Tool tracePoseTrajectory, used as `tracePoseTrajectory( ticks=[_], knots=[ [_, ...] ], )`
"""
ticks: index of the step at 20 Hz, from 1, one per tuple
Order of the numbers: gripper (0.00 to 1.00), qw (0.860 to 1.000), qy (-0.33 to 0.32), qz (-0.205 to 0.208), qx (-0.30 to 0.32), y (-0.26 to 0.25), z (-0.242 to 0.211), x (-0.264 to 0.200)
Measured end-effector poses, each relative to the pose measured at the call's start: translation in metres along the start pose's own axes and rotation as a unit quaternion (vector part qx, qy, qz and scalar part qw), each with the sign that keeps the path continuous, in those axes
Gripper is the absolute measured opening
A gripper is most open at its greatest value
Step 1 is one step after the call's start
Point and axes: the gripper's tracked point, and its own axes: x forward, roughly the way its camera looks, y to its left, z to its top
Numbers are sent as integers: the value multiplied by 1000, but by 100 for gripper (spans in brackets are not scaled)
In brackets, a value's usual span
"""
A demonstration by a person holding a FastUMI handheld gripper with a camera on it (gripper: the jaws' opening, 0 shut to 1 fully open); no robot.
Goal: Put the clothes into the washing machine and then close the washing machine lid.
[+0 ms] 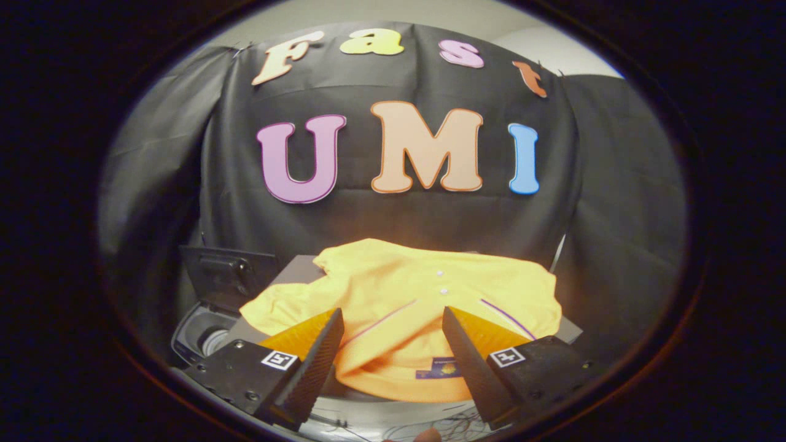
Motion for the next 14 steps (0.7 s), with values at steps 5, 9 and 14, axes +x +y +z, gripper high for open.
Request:
tracePoseTrajectory(
  ticks=[5, 9, 14],
  knots=[
    [97, 997, 43, -66, -8, -38, -14, 29],
    [60, 992, 82, -61, -67, -37, -31, 29],
    [5, 994, 71, -69, -50, -26, -30, 29]
  ],
)
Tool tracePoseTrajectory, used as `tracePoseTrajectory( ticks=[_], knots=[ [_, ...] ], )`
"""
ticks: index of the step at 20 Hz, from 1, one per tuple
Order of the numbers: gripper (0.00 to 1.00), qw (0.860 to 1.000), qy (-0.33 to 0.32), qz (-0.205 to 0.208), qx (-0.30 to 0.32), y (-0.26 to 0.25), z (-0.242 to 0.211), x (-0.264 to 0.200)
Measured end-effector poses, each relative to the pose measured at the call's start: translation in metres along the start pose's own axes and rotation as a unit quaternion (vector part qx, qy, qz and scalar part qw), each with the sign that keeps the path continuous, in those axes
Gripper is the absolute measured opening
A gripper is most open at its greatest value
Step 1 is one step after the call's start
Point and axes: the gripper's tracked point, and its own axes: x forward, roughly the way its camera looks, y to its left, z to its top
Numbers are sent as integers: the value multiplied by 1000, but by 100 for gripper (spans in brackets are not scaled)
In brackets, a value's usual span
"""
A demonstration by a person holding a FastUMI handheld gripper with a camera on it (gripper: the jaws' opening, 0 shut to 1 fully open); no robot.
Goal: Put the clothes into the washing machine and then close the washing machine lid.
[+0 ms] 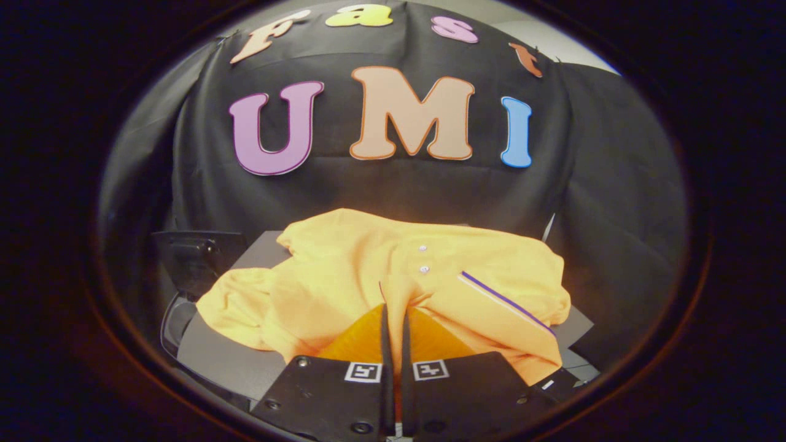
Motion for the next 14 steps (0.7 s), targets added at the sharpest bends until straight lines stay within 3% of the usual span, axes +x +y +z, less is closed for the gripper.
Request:
tracePoseTrajectory(
  ticks=[4, 7, 14],
  knots=[
    [0, 999, 12, 35, 34, 14, -1, -14],
    [0, 991, 8, 58, 117, 18, 4, -31],
    [0, 982, 7, 62, 181, 32, 14, -50]
  ],
)
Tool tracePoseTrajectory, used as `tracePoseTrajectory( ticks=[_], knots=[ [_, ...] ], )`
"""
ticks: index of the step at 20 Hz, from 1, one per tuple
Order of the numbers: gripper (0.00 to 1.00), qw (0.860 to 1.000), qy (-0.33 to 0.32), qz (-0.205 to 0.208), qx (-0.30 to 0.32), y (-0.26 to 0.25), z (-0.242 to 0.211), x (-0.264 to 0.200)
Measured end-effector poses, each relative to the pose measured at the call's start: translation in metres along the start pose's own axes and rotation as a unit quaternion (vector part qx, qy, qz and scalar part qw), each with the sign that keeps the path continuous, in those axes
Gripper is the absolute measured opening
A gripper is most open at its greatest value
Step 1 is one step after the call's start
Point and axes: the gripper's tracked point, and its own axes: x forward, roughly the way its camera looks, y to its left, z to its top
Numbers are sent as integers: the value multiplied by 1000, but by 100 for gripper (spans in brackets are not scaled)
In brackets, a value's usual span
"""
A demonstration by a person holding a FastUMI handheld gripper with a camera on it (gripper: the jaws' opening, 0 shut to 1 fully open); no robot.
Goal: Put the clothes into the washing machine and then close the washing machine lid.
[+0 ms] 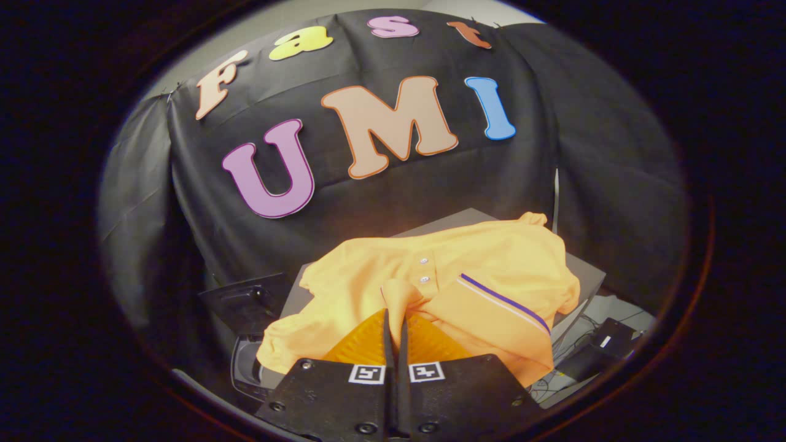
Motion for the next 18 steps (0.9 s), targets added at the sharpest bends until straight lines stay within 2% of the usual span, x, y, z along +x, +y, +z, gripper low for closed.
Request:
tracePoseTrajectory(
  ticks=[3, 10, 15, 18],
  knots=[
    [0, 1000, -3, 14, 6, 35, 3, -4],
    [0, 998, -6, 50, -32, 144, -6, 10],
    [0, 995, 10, 94, -45, 224, -29, 26],
    [0, 992, 29, 103, -72, 258, -53, 43]
  ],
)
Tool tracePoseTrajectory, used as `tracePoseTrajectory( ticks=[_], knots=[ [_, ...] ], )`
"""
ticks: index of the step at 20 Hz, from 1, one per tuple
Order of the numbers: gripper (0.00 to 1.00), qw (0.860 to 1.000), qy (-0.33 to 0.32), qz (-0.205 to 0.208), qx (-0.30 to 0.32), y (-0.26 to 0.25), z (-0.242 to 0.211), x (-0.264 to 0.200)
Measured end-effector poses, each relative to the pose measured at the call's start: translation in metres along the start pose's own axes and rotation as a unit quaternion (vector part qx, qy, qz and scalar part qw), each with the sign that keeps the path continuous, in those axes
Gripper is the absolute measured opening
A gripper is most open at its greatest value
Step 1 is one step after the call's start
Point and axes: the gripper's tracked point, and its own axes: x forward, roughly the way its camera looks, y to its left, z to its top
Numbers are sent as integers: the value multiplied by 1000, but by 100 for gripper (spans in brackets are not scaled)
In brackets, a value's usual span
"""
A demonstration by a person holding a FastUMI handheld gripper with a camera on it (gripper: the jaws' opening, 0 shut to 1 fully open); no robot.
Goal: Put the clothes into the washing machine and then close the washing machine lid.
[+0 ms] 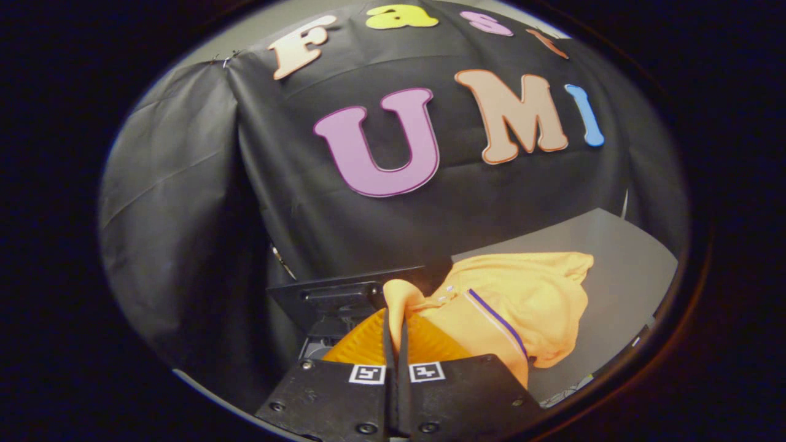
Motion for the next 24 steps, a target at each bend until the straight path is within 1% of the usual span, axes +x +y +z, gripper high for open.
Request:
tracePoseTrajectory(
  ticks=[5, 7, 10, 13, 15, 17, 19, 20, 21, 22, 24],
  knots=[
    [0, 1000, 19, 10, -16, 42, -17, 41],
    [0, 999, 23, 22, -19, 60, -23, 55],
    [0, 998, 38, 24, -42, 78, -40, 73],
    [0, 998, 60, 30, -20, 92, -62, 98],
    [1, 997, 76, 25, -6, 90, -76, 109],
    [4, 996, 85, 26, 9, 92, -83, 118],
    [5, 996, 87, 34, 6, 97, -87, 120],
    [10, 996, 83, 39, 8, 101, -82, 118],
    [22, 995, 83, 47, 6, 108, -81, 117],
    [34, 997, 62, 54, 1, 115, -70, 114],
    [59, 998, 6, 62, -30, 128, -42, 112]
  ],
)
